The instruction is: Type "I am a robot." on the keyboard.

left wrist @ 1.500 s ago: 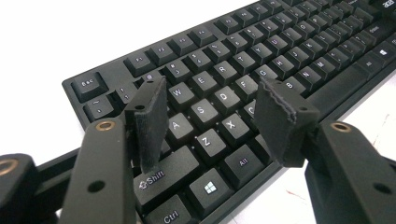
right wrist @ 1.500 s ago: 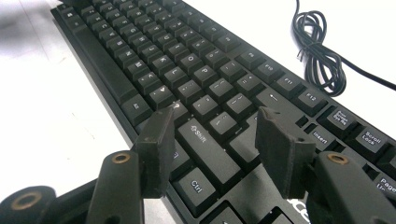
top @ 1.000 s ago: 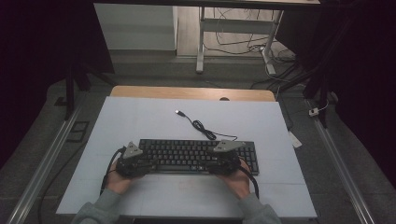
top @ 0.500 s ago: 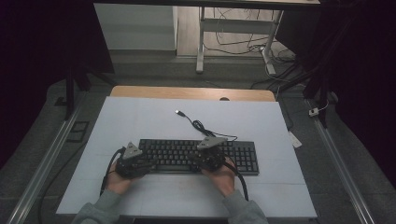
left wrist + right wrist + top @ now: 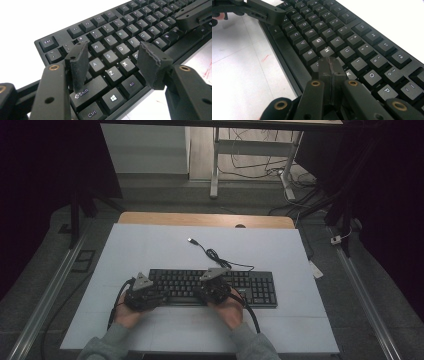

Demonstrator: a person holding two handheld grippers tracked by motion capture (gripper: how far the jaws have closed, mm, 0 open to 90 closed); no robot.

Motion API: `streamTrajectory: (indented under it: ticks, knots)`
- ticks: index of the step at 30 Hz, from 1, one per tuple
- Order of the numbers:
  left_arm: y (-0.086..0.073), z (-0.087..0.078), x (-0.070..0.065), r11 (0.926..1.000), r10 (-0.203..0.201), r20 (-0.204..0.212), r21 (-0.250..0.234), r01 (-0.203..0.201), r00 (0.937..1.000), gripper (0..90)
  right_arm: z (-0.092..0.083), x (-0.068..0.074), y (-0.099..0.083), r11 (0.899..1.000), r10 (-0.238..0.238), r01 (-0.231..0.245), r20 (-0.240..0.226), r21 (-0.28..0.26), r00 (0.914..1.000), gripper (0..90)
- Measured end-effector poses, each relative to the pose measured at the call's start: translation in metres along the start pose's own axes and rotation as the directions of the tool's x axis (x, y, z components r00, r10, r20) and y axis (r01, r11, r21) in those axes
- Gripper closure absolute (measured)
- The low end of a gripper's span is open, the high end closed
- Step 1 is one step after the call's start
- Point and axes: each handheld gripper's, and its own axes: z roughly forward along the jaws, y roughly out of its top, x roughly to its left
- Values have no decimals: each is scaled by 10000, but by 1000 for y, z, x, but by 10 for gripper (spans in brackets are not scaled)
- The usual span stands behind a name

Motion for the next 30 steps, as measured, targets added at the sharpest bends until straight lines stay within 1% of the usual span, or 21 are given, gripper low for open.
streamTrajectory:
  ticks: [2, 8, 10, 18, 19, 20, 22, 25, 30]
  knots:
    - [0, 0, 0, 10000, -1, -8, 11, 1, 10000, 426, 1, 0, 1, 10000, 29, -29, 27, 34, 10000, 895]
    - [0, 1, 0, 10000, 7, -34, 30, -7, 10000, 425, 4, 0, 0, 9996, -120, 116, 151, 238, 9998, 894]
    - [0, 1, 0, 10000, 16, -42, 47, -15, 10000, 425, 4, 0, 0, 9997, -84, 80, 154, 219, 9998, 894]
    - [0, 1, 0, 9999, 63, -65, 89, -63, 10000, 423, 6, 2, 0, 9995, -201, 196, 208, 243, 9996, 895]
    - [-1, 2, 0, 9999, 66, -67, 91, -65, 10000, 423, 7, 2, -1, 9990, -271, 260, 286, 360, 9992, 896]
    - [-1, 2, 0, 9999, 74, -69, 101, -73, 9999, 423, 7, 3, -1, 9990, -331, 323, 287, 296, 9990, 896]
    - [-1, 2, 0, 9999, 82, -72, 109, -82, 9999, 423, 7, 3, -1, 9992, -279, 270, 290, 290, 9992, 896]
    - [-1, 2, 0, 9999, 88, -80, 99, -87, 9999, 422, 5, 4, -1, 9991, -352, 343, 355, 267, 9987, 896]
    - [-1, 1, 0, 9999, 74, -90, 73, -74, 9999, 422, -3, 3, 1, 9997, -190, 194, 262, -133, 9995, 896]
